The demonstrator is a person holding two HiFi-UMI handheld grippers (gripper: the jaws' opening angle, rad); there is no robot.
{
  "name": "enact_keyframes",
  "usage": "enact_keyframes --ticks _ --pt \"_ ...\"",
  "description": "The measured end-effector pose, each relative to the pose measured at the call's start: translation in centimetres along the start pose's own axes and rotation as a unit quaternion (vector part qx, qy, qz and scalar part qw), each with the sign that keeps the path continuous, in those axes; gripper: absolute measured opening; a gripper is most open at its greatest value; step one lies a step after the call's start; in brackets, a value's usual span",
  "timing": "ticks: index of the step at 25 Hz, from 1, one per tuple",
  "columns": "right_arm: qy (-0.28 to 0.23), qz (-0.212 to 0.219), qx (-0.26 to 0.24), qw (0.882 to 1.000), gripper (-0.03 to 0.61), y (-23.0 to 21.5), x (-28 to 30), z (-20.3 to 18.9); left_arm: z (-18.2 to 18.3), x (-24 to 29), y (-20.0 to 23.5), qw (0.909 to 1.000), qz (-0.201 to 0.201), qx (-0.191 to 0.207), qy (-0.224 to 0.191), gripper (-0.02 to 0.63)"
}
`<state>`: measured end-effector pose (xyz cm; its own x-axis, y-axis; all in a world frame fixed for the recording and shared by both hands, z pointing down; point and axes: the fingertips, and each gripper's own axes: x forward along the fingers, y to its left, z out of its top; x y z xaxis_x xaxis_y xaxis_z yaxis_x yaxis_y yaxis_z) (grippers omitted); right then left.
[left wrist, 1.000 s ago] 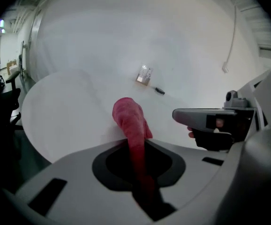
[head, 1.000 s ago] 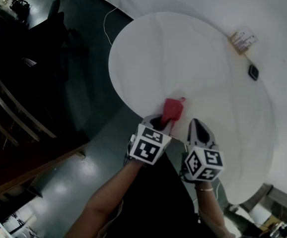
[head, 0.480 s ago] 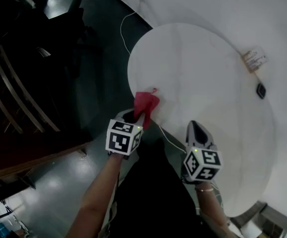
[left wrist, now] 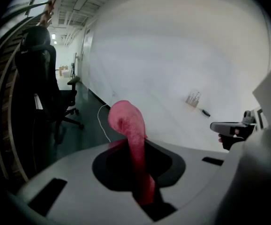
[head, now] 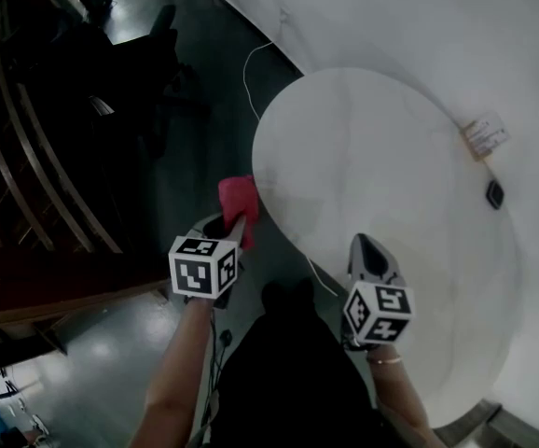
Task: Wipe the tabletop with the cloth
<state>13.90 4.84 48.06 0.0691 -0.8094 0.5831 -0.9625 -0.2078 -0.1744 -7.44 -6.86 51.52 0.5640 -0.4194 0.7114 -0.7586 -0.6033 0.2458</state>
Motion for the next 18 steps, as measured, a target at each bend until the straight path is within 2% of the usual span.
enact_keyframes --ticks 4,7,10,14,18 --pt "-0.014 0.000 0.007 1.000 0.002 -1.0 -0.3 1.1 3.7 0.1 -6.8 0.9965 -0.073 0.030 -0.025 0.052" --pt "-0.029 -0.002 0.018 0.999 0.002 -2.1 -0.6 2.1 4.8 2.1 -12.5 0.9899 -0.132 0.050 -0.012 0.052" --pt "-0.044 0.001 0.019 0.999 0.002 -2.6 -0.9 3.2 4.9 4.5 -16.4 0.9846 -0.162 0.064 0.009 0.052" --pt "-0.051 -0.011 0.022 0.998 0.002 -3.7 -0.4 4.5 4.3 7.7 -19.2 0.9777 -0.192 0.073 0.044 0.052" --pt "-0.052 -0.024 0.027 0.998 0.002 -3.8 1.6 5.5 3.2 10.6 -17.9 0.9715 -0.193 0.102 0.092 0.052"
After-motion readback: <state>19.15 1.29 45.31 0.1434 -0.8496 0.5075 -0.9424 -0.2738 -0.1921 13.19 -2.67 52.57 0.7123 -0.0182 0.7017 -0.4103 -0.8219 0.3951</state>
